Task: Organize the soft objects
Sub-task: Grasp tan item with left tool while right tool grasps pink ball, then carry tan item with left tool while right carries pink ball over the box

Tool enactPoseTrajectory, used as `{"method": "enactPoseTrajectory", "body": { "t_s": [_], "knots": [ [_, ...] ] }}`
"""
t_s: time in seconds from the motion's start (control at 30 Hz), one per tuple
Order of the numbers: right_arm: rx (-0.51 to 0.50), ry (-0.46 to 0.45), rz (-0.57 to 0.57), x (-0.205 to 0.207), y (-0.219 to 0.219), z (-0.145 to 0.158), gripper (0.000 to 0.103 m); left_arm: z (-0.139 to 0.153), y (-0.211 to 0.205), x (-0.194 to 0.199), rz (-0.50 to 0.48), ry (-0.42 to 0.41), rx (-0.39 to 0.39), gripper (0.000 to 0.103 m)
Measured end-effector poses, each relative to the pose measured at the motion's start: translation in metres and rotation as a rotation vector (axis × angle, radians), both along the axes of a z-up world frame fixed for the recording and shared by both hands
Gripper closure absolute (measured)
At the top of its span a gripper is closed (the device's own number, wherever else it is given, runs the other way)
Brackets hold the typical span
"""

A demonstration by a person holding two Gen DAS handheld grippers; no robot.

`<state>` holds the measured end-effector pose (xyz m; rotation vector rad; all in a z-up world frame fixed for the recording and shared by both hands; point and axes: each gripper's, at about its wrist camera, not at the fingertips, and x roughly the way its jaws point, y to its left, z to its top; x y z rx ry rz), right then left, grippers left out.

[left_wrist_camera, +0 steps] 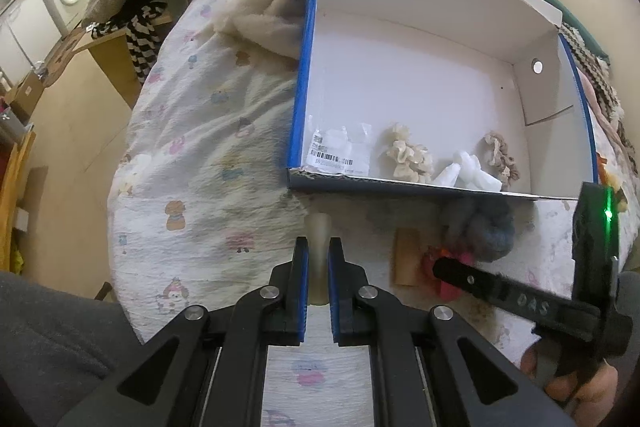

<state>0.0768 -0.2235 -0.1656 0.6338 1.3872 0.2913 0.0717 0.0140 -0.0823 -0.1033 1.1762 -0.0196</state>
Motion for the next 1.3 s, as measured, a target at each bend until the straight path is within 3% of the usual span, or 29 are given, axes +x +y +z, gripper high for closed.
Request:
{"method": "enactPoseTrajectory", "body": {
  "t_s": [0.13,0.53,0.83,1.07,1.3],
  "knots": [
    [-0.026,-0.032,0.061,-0.010,0.000,0.011,0.055,-0.001,-0.003,0.000,-0.008,0.000,0.008,0.095],
    [-0.017,-0.098,0.035,-0.030,-0.026,0.030,0.055,-0.009,-0.012,-0.003,-0.035,0.012,0.072,0.095],
    [-0.061,-0.264,0.077,-0.044,-0.032,0.065,0.055,-0.006,-0.016,-0.010,-0.063,-0.010,0.109,0.095],
    [-0.057,-0.408,0.022,-0.047,-0.059,0.098,0.055,0.007,-0.019,-0.014,-0.055,-0.050,0.130,0.095],
    [-0.059,-0.495,-0.030,-0.043,-0.079,0.117,0.055,0.023,-0.012,-0.018,0.006,-0.093,0.120,0.095]
  ]
}}
